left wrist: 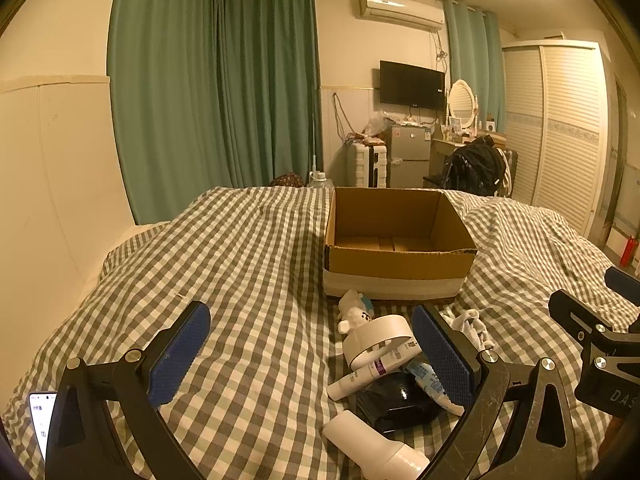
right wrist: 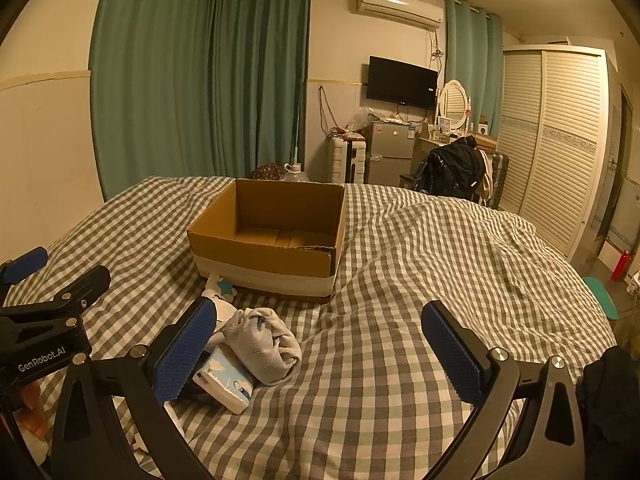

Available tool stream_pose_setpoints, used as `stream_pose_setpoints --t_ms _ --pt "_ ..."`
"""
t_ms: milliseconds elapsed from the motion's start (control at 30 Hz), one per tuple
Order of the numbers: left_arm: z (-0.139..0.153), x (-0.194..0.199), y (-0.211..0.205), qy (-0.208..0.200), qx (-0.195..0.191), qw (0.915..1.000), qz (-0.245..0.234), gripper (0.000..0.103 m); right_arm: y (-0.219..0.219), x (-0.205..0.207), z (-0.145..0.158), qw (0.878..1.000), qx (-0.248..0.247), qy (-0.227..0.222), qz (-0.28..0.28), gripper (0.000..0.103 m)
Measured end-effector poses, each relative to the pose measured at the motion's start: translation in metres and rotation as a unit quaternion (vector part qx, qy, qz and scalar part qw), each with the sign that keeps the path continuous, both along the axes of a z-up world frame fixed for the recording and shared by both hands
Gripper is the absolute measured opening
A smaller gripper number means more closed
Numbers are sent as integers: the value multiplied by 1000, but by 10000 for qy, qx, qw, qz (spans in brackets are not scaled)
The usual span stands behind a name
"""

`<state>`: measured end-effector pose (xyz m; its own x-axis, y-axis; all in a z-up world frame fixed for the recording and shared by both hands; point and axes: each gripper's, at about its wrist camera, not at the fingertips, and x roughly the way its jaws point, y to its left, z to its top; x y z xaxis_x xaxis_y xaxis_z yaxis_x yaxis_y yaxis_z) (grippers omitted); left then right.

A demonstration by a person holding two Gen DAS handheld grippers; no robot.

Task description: Organize objects

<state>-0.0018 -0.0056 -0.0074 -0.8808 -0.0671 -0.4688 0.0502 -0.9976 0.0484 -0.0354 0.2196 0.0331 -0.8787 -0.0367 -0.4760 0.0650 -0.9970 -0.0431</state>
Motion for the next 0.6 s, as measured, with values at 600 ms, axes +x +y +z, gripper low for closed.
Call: stream_pose_setpoints --t_ms 600 --pt "-1 -1 5 -71 -54 9999 -120 103 -3 0 0 9999 3 -28 108 103"
